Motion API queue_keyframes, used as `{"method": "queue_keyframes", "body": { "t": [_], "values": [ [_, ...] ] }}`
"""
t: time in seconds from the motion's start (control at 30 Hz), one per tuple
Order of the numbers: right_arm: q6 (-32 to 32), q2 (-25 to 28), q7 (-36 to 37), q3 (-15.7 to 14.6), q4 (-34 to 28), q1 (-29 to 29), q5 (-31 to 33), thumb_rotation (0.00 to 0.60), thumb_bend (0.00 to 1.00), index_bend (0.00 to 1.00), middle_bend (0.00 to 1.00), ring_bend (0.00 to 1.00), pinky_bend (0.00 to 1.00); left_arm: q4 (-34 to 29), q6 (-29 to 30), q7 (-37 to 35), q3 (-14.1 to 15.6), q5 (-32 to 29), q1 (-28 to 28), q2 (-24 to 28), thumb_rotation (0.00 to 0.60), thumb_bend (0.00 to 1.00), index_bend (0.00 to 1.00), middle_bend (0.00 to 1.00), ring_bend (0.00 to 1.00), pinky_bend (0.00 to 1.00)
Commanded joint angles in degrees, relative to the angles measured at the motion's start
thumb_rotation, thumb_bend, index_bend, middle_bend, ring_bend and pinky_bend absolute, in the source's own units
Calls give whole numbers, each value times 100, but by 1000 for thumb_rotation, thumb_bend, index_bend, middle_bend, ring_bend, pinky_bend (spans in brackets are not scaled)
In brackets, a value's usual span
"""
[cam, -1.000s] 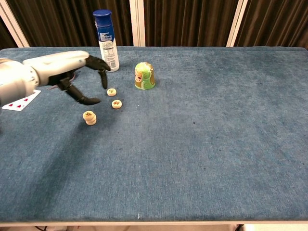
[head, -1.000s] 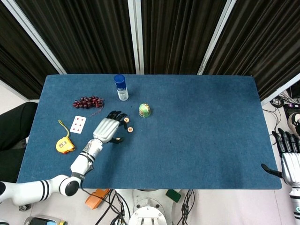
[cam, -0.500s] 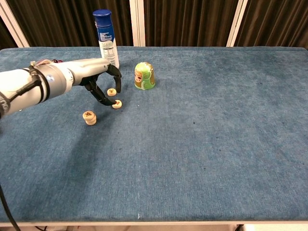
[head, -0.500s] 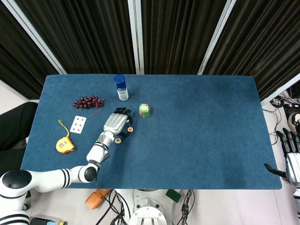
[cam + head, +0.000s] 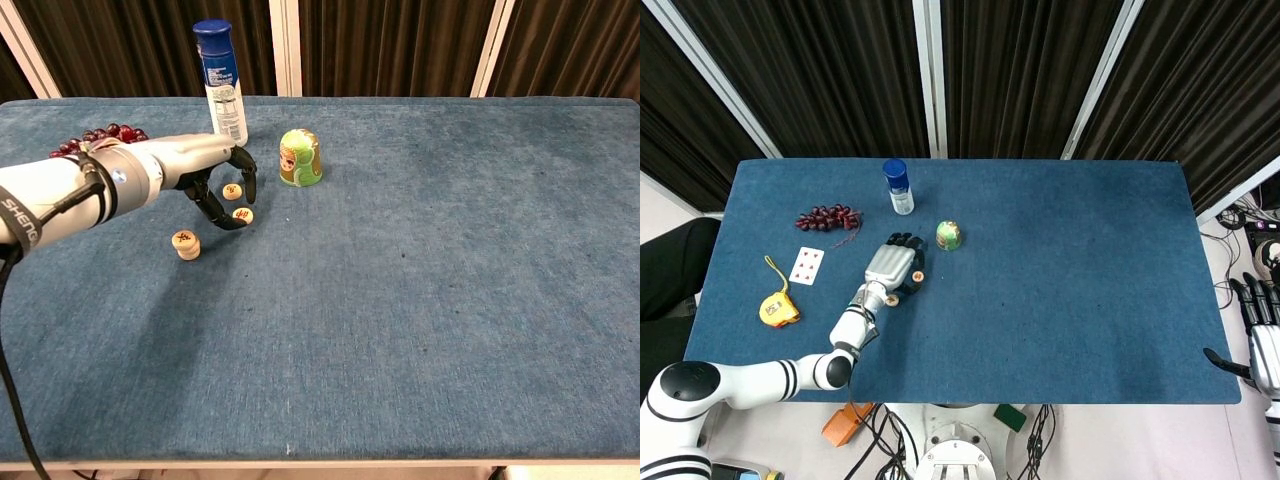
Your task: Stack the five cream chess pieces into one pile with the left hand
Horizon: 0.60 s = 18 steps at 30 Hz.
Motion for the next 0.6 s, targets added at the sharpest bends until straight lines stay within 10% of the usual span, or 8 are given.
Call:
{"method": "queue_keyframes", "body": {
  "t": [0.03,0.6],
  "values": [
    [-7,-2,1,2,3,3,4,600,123,0,0,0,0,52,-13,16,30,-14,-14,-24,600,290,424,104,0,0],
    [-68,-7,7,23,20,28,54,600,123,0,0,0,0,-4,83,-175,58,229,57,85,600,376,497,103,0,0]
  ]
}}
